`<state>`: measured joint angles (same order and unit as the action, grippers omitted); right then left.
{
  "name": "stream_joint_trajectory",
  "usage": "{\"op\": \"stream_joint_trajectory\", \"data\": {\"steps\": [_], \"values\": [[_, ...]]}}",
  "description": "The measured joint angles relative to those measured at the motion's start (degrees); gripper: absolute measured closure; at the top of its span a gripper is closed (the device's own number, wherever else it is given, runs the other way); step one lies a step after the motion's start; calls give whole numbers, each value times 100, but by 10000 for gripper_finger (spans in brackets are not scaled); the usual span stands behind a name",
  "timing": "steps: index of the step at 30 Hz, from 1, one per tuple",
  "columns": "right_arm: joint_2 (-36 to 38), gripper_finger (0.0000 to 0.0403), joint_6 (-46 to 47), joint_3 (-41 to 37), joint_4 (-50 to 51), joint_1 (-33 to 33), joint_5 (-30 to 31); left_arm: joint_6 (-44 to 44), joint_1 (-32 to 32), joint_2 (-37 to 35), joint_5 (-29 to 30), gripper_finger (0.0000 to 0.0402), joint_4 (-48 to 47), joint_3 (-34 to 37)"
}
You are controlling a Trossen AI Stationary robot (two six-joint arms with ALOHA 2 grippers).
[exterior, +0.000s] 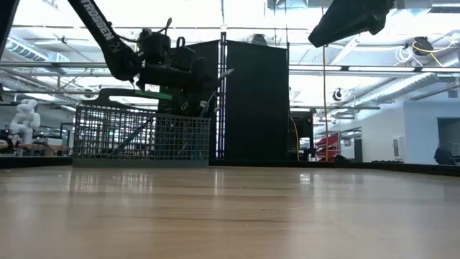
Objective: Sort silverware
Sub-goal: Put the blue spoon in the silverware rack, then return to Home Position
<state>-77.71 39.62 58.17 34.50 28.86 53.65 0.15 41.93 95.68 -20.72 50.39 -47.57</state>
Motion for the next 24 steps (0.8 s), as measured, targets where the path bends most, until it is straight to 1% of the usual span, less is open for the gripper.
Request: {"op": "stream_joint_trajectory", "data": {"steps": [5, 8, 13, 15, 24], "values": [[2, 305, 20, 0, -2, 1, 0, 616, 18, -493, 120, 328, -950, -2], [2, 305, 20, 0, -2, 2, 0, 785, 24, -746, 166, 328, -1372, -2], [2, 305, 21, -2, -47, 2, 0, 1013, 91, -999, 550, 328, -2507, -2], [2, 305, 17, -2, -140, 1, 0, 1126, 125, -1061, 603, 328, -2886, -4], [2, 305, -127, -4, -370, 2, 2, 1262, 118, -1428, 636, 328, -3933, -15]]}}
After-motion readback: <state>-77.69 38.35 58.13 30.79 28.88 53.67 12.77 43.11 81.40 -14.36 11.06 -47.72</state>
